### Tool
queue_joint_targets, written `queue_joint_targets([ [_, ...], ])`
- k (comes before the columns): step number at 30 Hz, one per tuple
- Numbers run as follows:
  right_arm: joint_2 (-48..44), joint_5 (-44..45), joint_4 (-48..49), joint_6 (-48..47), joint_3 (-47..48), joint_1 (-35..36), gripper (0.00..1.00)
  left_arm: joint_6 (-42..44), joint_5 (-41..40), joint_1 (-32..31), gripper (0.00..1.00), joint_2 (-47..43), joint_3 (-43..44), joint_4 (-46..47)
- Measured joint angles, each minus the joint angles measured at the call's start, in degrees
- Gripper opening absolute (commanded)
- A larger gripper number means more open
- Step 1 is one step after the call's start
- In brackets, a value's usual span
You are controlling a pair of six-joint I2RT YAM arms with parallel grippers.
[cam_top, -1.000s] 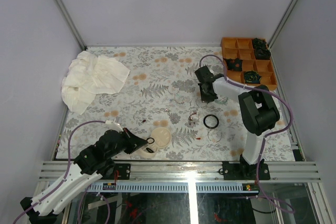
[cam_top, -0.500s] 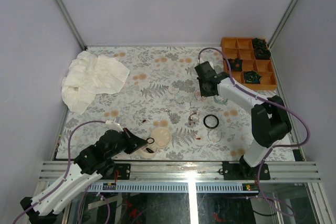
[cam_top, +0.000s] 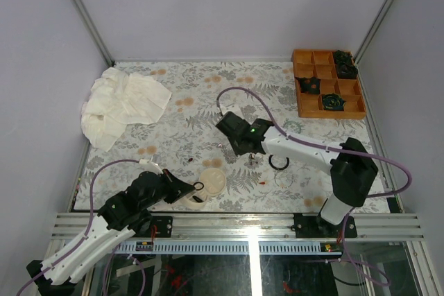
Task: Organize the mixed jewelry
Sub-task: Pick up the jewelry from the center of the board, then place the jewelry in the jewelry box.
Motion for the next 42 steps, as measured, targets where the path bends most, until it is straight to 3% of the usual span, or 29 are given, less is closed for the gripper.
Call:
queue_joint_targets([
  [11,11.8,4.7,-3.7,4.6,6.9,9.4,0.00,0.0,-0.2,0.0,0.01,0.0,0.0,-0.1],
  [21,15.4,9.0,-7.2,6.4,11.6,16.0,0.00,0.0,-0.2,0.0,0.01,-0.2,0.0,-0.1],
  [42,26.8,21.9,-16.4,10.5,19.7,21.6,0.00,0.0,-0.2,0.0,0.00,-0.7,0.0,-0.2],
])
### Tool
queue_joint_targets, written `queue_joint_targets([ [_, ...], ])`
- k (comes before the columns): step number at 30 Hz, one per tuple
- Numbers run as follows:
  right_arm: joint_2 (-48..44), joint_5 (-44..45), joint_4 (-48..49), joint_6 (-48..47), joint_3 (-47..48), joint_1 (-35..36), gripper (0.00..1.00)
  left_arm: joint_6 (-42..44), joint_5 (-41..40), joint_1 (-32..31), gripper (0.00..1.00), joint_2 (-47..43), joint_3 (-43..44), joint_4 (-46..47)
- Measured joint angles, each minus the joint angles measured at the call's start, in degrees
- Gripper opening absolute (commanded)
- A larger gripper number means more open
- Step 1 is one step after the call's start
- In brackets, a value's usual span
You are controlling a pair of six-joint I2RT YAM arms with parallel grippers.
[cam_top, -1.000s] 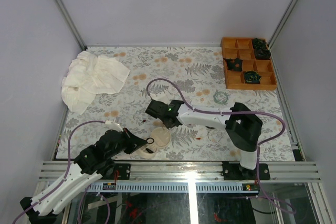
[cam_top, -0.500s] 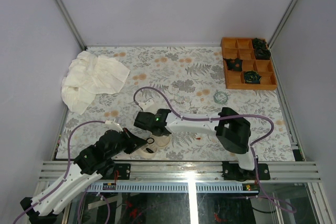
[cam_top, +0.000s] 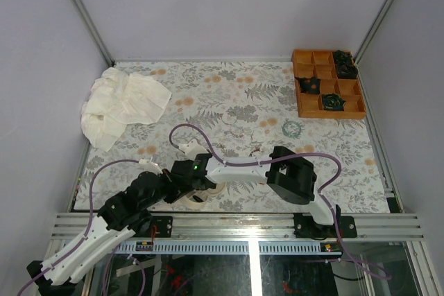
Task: Organize the mixed jewelry
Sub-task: Place the jewelry in the jewelry box.
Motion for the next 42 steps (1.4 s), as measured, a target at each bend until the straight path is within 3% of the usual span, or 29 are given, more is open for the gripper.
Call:
queue_joint_targets([
  [33,4.3,4.7,-8.4,8.1,5.1,2.4,0.00,0.5,0.1,0.0,0.01,-0.9,0.1,-1.6],
  [42,4.1,4.0,-7.6,8.7,4.5,2.4,0.00,0.7,0.4,0.0,0.28,-1.1,0.1,-1.7],
])
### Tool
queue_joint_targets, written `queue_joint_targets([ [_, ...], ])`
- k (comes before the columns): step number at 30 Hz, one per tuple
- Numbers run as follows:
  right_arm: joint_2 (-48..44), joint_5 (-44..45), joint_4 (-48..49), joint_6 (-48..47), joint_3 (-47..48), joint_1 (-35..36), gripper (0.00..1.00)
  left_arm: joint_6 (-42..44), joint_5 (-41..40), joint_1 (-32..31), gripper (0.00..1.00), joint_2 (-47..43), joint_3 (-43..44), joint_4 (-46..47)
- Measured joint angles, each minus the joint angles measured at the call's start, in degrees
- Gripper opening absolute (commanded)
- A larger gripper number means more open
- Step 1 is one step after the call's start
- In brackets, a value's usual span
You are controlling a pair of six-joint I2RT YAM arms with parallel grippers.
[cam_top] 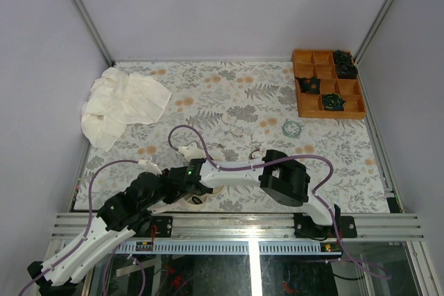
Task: Organize the mixed jewelry
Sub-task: Place the jewelry in the jewelry box.
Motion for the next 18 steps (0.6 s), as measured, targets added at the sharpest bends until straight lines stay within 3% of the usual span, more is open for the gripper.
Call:
queue_joint_targets([
  [6,-1.7,-2.2,3.9,-0.8,-3.0,-0.2,0.00,-0.2,0.4,0.0,0.38,-0.4,0.1,0.0],
  [18,-3.0,-3.5,7.1,-2.3,-5.0,-1.0,0.00,-0.7,0.5,0.0,0.39,-0.2,1.1,-0.4],
])
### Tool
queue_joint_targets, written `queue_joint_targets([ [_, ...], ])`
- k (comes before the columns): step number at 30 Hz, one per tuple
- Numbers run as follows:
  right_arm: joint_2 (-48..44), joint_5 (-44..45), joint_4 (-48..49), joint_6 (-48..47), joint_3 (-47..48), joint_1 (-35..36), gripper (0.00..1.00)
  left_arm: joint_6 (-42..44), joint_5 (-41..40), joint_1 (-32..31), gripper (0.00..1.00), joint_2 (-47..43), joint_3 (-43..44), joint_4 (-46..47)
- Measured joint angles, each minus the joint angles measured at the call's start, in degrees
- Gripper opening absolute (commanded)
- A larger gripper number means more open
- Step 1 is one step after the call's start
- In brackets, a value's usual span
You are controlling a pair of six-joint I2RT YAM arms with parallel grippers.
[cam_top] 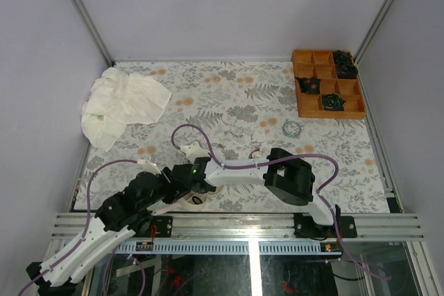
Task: Organize the mixed jewelry
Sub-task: Place the jewelry in the jewelry box.
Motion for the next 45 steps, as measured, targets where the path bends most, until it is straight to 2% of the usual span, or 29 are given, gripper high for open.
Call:
queue_joint_targets([
  [14,-0.7,-1.0,1.4,-0.7,-0.1,-0.7,0.00,0.7,-2.1,0.0,0.32,-1.6,8.1,-8.4],
  [19,-0.6,-0.6,-0.3,-0.6,0.0,-0.7,0.00,0.2,-1.9,0.0,0.08,-1.7,8.1,-8.5],
  [21,-0.5,-0.6,-0.9,-0.4,0.1,-0.7,0.00,0.1,-1.6,0.0,0.02,-2.2,8.1,-8.6],
  [29,3.1,-0.3,-3.8,-0.1,3.3,-0.7,0.00,-0.1,-0.8,0.0,0.00,-3.2,8.7,-11.2],
  [36,4.5,-0.2,-6.1,0.5,6.0,-0.6,0.00,-0.2,0.7,0.0,0.00,-3.0,13.0,-16.2],
  [45,2.3,-1.0,-4.5,0.5,4.3,-0.4,0.00,0.2,1.6,0.4,0.00,-2.0,13.2,-16.7],
])
